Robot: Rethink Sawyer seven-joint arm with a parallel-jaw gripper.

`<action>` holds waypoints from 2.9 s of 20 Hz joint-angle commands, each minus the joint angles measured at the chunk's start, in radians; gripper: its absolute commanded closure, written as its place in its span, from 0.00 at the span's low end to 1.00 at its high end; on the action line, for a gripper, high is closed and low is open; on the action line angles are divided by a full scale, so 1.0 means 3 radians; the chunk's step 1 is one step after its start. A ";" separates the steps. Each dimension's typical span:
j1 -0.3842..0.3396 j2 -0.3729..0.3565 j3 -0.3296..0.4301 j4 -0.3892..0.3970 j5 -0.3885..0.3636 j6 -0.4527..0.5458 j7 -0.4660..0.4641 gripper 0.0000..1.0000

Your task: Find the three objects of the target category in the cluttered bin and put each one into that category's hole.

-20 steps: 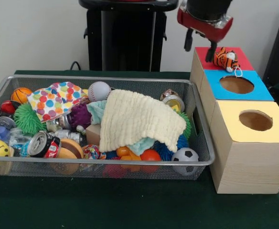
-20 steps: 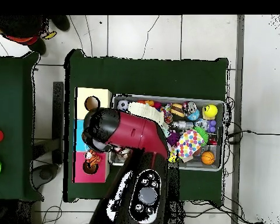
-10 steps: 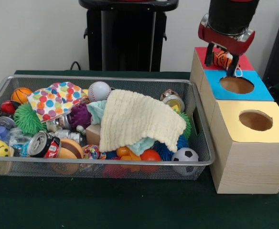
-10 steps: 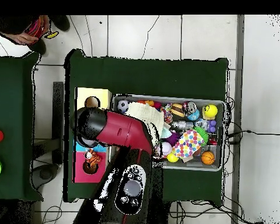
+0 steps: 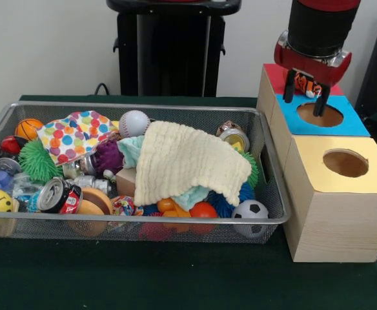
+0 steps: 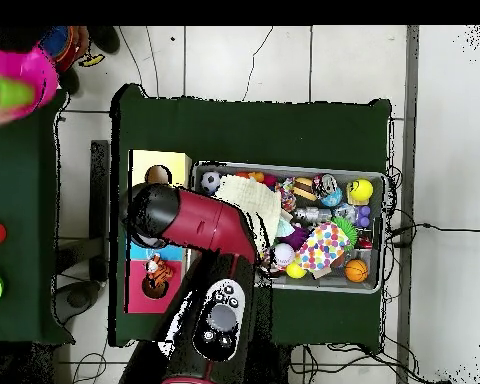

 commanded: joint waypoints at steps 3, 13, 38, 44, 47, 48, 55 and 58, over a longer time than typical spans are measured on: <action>-0.0122 0.0206 0.0392 0.0196 0.0169 -0.0359 0.0536 0.00; -0.0177 0.0233 0.0553 0.0388 0.0224 -0.0665 0.0452 0.00; -0.0007 0.0002 0.0488 0.0970 0.0126 -0.0714 0.0430 0.00; -0.0034 0.0059 0.0522 0.0936 0.0106 -0.0863 0.0401 0.00; -0.0076 0.0129 0.0573 0.0934 0.0120 -0.0991 0.0391 0.00; -0.0089 0.0138 0.0595 0.0940 0.0123 -0.1032 0.0379 0.00; -0.0106 0.0139 0.0637 0.0942 0.0113 -0.1144 0.0402 0.00; -0.0066 0.0005 0.0520 0.0885 0.0050 -0.0846 0.0406 0.00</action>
